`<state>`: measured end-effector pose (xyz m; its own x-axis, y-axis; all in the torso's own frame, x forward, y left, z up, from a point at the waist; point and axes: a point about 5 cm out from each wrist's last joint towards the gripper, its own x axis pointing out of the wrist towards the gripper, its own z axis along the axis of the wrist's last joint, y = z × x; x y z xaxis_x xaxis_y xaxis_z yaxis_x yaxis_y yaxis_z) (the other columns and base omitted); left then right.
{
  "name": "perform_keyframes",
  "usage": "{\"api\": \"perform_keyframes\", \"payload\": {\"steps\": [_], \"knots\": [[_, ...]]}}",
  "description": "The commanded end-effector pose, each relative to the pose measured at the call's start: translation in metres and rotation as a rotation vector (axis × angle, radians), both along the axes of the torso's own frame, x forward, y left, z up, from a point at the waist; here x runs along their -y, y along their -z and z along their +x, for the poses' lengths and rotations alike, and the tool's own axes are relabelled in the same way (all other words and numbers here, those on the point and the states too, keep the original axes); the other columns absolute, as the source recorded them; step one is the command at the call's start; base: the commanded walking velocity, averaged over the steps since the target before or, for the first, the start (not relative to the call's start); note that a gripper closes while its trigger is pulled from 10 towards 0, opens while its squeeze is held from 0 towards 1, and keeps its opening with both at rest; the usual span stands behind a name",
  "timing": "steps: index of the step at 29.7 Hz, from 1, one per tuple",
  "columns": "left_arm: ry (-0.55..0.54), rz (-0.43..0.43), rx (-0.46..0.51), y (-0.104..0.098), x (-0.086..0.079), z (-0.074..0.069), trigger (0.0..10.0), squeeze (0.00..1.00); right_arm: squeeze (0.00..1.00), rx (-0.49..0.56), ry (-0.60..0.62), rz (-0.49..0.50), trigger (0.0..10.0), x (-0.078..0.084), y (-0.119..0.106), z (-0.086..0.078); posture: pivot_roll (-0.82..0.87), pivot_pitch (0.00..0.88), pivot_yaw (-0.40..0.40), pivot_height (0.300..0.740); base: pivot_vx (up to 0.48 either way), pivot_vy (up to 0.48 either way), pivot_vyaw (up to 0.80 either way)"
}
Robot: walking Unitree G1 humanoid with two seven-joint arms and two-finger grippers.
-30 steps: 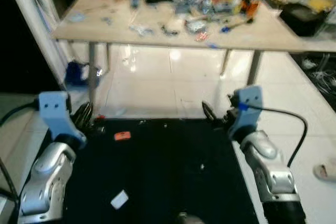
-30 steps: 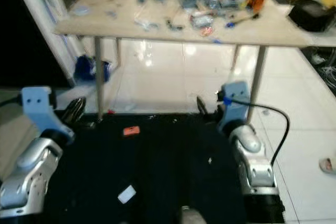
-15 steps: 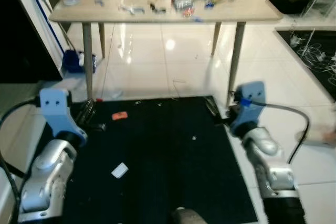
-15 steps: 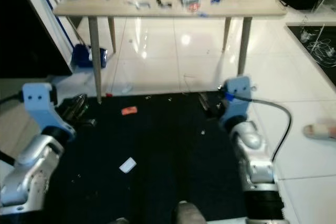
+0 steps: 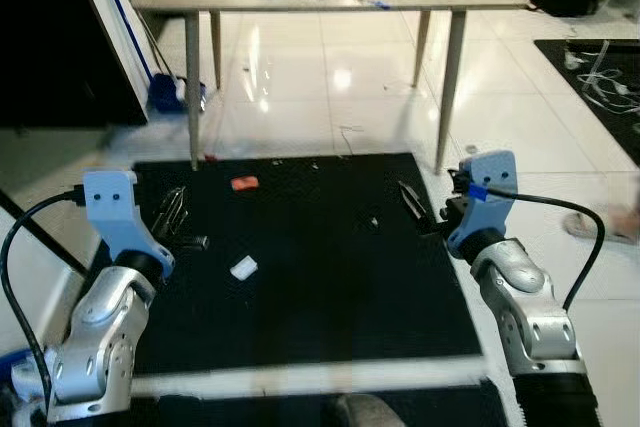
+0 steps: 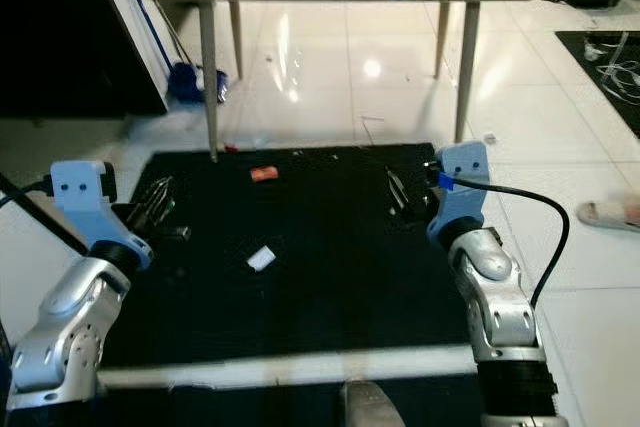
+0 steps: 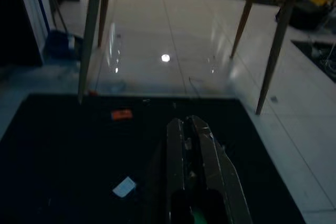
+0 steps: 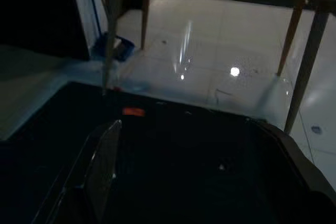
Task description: Picking trash to rubbish bin
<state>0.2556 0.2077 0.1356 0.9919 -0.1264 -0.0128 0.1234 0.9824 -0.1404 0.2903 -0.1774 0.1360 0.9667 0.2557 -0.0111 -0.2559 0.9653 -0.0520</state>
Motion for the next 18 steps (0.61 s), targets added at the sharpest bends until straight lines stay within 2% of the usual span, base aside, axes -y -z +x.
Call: {"api": "perform_keyframes", "payload": {"steps": [1,10,14,18], "knots": [[-0.007,0.009,-0.009,0.0023,-0.0027,-0.0012,10.0,0.0,0.0,0.001,-0.003,0.001,10.0,0.0002,-0.0003,0.0005,-0.16,0.0,0.008,0.74,-0.48,0.0,0.0],[-0.008,0.008,-0.007,0.0013,-0.0028,-0.0009,10.0,0.0,0.0,0.001,-0.003,0.001,10.0,-0.0001,-0.0007,0.0009,-0.16,0.0,0.009,0.74,-0.48,0.0,0.0],[-0.011,0.002,-0.004,0.0011,-0.0032,-0.001,10.0,0.0,0.0,-0.009,0.0,-0.005,10.0,0.0001,0.0002,0.0008,-0.16,0.0,0.01,0.74,0.0,0.0,0.0],[-0.01,-0.002,-0.002,0.0007,-0.0035,-0.001,10.0,0.0,0.0,-0.019,0.005,-0.011,10.0,0.0001,0.0014,0.0011,-0.16,0.0,0.01,0.74,0.0,0.0,-0.8]]}}
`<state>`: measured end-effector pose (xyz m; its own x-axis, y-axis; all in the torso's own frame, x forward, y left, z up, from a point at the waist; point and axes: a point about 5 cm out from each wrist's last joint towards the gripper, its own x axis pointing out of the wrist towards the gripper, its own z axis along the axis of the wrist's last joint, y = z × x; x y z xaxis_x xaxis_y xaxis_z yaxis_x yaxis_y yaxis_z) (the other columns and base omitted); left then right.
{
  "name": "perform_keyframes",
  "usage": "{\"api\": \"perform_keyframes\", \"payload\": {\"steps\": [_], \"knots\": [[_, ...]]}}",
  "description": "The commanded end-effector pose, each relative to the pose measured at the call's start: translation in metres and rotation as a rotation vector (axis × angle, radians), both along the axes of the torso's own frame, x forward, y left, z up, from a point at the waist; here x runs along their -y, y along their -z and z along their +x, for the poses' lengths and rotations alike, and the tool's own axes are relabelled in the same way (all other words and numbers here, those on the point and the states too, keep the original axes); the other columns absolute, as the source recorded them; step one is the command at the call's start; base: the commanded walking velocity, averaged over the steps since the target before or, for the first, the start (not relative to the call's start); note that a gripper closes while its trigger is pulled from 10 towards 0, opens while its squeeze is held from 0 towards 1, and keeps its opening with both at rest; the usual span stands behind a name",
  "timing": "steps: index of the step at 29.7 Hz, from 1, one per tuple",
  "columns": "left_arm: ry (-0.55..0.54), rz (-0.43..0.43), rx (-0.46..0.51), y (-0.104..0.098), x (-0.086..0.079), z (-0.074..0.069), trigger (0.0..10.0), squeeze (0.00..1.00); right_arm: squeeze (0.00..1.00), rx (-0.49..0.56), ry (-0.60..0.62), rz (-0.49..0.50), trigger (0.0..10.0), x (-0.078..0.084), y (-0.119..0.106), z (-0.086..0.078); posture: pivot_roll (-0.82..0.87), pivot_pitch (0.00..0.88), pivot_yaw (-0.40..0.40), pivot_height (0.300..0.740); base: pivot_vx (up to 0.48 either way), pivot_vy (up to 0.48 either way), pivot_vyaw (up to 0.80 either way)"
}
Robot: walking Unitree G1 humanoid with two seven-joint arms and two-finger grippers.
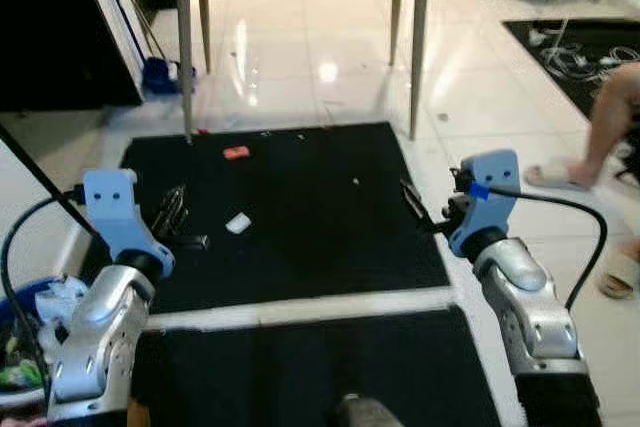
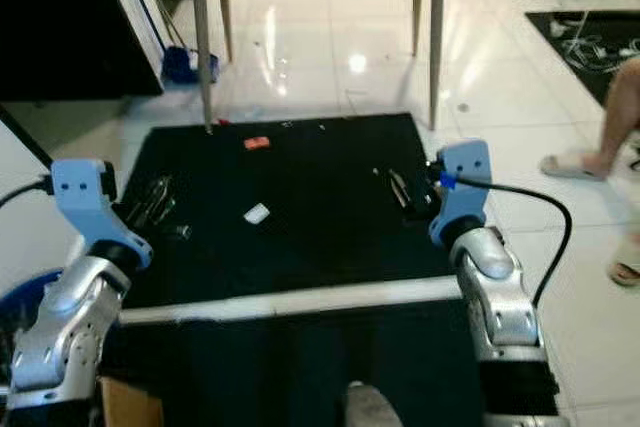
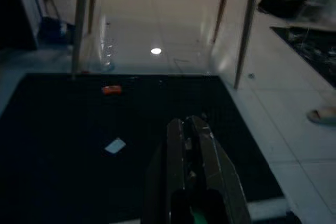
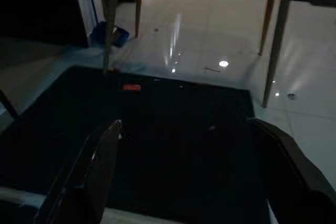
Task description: Picking trash to rubbish bin
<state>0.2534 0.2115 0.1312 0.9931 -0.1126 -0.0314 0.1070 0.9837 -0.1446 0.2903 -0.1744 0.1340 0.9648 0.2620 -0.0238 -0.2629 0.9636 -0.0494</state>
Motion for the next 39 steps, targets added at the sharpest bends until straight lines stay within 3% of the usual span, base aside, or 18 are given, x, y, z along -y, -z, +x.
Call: {"api": "perform_keyframes", "payload": {"steps": [1,39], "knots": [[0.004,0.0,0.016,-0.0038,0.0003,0.0012,10.0,0.0,0.0,-0.008,0.013,-0.011,10.0,0.0031,-0.0004,0.0012,-0.16,0.0,0.01,0.74,0.0,0.0,-0.8],[0.008,-0.002,0.019,-0.0044,0.0009,0.0017,10.0,0.0,0.0,-0.018,0.015,-0.015,10.0,0.0038,0.0003,0.0024,-0.15,0.0,0.01,0.74,0.0,0.0,-0.8]]}}
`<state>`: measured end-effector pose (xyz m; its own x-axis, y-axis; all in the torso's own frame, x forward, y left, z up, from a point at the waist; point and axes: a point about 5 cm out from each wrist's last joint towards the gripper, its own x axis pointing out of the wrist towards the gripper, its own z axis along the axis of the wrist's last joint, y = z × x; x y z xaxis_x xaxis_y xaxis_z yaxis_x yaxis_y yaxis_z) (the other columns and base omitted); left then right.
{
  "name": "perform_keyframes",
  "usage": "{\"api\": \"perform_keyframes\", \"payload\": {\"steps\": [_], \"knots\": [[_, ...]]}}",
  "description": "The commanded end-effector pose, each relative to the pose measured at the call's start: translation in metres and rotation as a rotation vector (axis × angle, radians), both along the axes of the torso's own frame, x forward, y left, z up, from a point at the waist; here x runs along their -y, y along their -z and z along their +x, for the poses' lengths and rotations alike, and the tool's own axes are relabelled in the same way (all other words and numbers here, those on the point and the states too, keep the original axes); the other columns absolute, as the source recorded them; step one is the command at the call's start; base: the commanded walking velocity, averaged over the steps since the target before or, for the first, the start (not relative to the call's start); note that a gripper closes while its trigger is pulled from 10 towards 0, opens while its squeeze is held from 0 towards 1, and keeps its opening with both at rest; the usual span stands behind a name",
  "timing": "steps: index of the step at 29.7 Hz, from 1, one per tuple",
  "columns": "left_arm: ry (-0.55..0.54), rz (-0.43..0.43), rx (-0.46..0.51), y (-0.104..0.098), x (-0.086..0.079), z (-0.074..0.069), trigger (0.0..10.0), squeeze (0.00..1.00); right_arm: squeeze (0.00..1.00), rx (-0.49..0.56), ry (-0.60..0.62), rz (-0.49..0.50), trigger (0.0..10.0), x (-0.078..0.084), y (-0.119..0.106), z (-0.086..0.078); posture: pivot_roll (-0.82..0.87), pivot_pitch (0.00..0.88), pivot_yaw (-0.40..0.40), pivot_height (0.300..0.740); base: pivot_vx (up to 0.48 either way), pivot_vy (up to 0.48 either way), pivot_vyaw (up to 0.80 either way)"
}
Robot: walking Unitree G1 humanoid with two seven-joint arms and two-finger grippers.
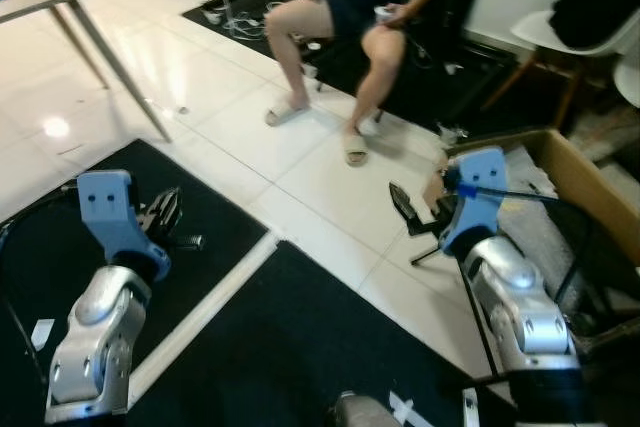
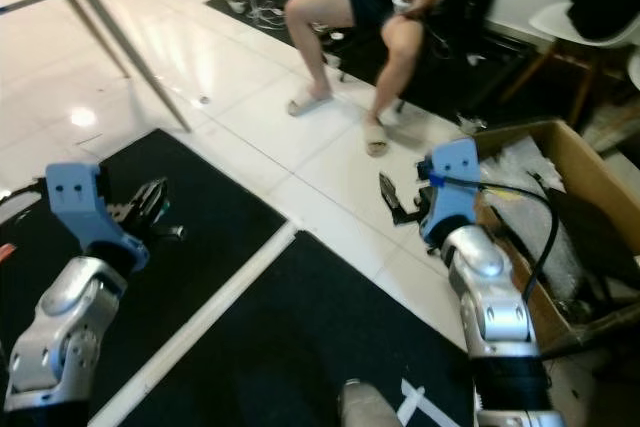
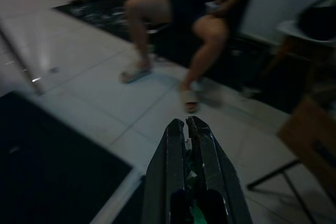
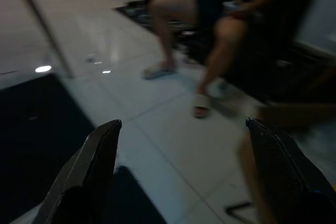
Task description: Picking trash to rubbish bin
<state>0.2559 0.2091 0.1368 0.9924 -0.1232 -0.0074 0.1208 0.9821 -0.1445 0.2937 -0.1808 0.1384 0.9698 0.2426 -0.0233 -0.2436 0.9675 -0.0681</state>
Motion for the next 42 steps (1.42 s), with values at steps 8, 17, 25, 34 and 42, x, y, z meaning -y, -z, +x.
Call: {"api": "perform_keyframes", "payload": {"steps": [8,17,25,34,42], "knots": [[-0.001,0.001,-0.005,0.0015,-0.0011,-0.0011,10.0,0.0,0.0,-0.025,-0.006,0.001,10.0,-0.0029,0.0051,-0.001,-0.15,0.0,0.008,0.74,0.0,0.0,-0.8],[-0.001,0.001,-0.006,0.0018,-0.0009,-0.0011,10.0,0.0,0.0,-0.026,-0.008,-0.001,10.0,-0.0031,0.0054,-0.0009,-0.15,0.0,0.009,0.74,0.0,0.0,-0.8],[-0.002,-0.001,-0.006,0.0021,-0.0007,-0.0005,10.0,0.0,0.0,-0.027,-0.008,-0.003,10.0,-0.0031,0.0056,-0.0004,-0.15,0.0,0.009,0.74,0.0,0.0,-0.8],[-0.006,-0.005,-0.004,0.0019,0.0004,0.0007,10.0,0.0,0.0,-0.029,-0.007,-0.008,10.0,-0.0019,0.0056,0.001,-0.15,0.0,0.004,0.74,0.0,0.0,-0.8],[-0.012,-0.012,0.004,0.0017,0.0047,0.0042,10.0,0.0,0.0,-0.028,-0.009,-0.033,10.0,-0.0002,0.005,0.005,-0.18,0.0,-0.005,0.74,0.0,0.0,-0.8]]}}
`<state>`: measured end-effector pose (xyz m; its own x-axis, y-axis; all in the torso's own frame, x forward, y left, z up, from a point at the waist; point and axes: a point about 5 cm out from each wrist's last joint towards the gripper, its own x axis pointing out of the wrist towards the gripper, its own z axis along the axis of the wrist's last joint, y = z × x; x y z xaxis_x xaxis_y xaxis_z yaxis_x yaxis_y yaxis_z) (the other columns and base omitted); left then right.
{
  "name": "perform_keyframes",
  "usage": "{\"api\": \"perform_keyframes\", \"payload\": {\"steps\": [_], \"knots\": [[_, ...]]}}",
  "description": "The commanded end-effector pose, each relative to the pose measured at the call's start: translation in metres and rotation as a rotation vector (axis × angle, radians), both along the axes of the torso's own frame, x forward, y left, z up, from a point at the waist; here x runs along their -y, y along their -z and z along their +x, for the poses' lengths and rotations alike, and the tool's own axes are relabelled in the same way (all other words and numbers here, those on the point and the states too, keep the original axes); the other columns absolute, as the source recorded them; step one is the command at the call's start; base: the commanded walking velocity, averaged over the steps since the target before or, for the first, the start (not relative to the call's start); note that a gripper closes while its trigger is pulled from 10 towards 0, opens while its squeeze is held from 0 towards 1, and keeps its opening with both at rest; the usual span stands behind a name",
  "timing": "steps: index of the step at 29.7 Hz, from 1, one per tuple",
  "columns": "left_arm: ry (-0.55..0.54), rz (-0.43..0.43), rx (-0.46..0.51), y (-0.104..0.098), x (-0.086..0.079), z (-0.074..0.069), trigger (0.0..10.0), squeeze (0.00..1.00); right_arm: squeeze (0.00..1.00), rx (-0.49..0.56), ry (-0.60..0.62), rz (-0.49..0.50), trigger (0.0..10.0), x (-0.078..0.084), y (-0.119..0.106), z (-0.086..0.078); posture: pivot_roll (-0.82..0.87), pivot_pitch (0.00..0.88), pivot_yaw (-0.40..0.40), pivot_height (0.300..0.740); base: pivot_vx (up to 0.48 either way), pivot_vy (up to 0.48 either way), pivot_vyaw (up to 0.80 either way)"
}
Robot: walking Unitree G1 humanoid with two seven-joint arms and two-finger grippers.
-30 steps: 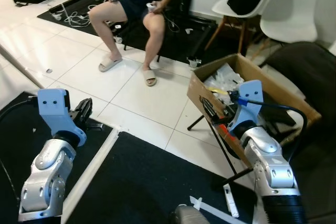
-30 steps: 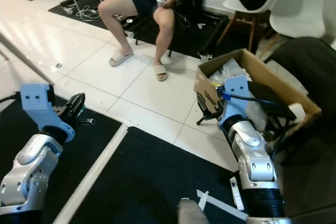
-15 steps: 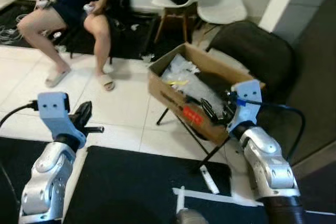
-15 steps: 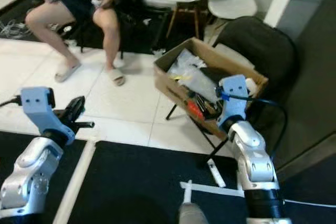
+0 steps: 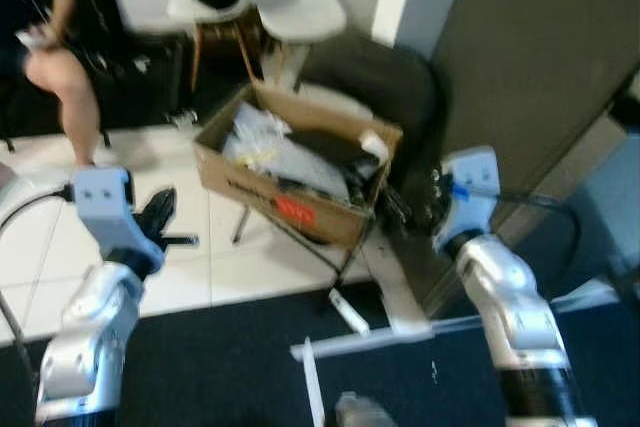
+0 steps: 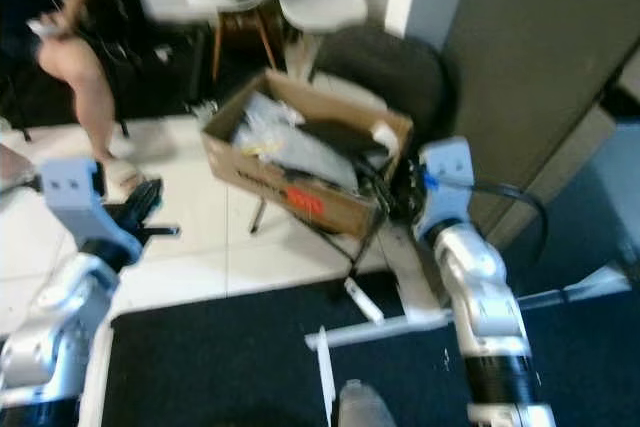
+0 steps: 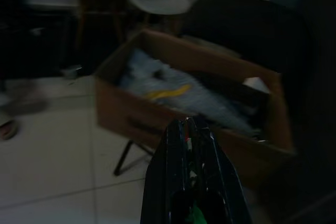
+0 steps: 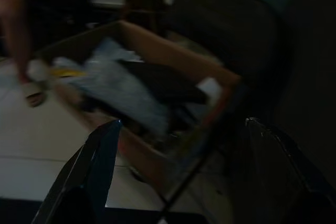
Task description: Picking trash to rubbish bin
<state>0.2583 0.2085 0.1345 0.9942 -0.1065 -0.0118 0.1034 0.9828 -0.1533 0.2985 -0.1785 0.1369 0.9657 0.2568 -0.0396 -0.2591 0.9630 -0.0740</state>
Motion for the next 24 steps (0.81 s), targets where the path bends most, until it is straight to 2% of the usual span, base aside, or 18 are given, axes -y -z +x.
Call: {"api": "perform_keyframes", "payload": {"steps": [1,17,20,24], "knots": [[0.006,-0.003,0.01,-0.001,0.004,0.002,10.0,0.0,0.0,-0.011,0.006,-0.027,10.0,0.002,0.003,0.0,-0.19,0.0,0.003,0.74,0.0,0.0,-0.8],[0.013,0.003,0.001,0.001,0.002,0.004,10.0,0.0,0.0,0.006,-0.011,-0.054,10.0,-0.006,0.003,0.001,-0.17,0.0,0.027,0.74,0.0,0.0,-0.8],[0.012,0.004,0.002,0.0,0.002,0.004,10.0,0.0,0.0,0.009,-0.013,-0.053,10.0,-0.006,0.003,0.001,-0.17,0.0,0.027,0.74,0.0,0.0,-0.51],[0.011,0.01,0.007,-0.001,-0.001,0.003,10.0,0.0,0.0,0.027,-0.024,-0.059,10.0,-0.01,0.001,-0.001,-0.15,0.0,0.035,0.74,0.0,0.0,0.0]]}}
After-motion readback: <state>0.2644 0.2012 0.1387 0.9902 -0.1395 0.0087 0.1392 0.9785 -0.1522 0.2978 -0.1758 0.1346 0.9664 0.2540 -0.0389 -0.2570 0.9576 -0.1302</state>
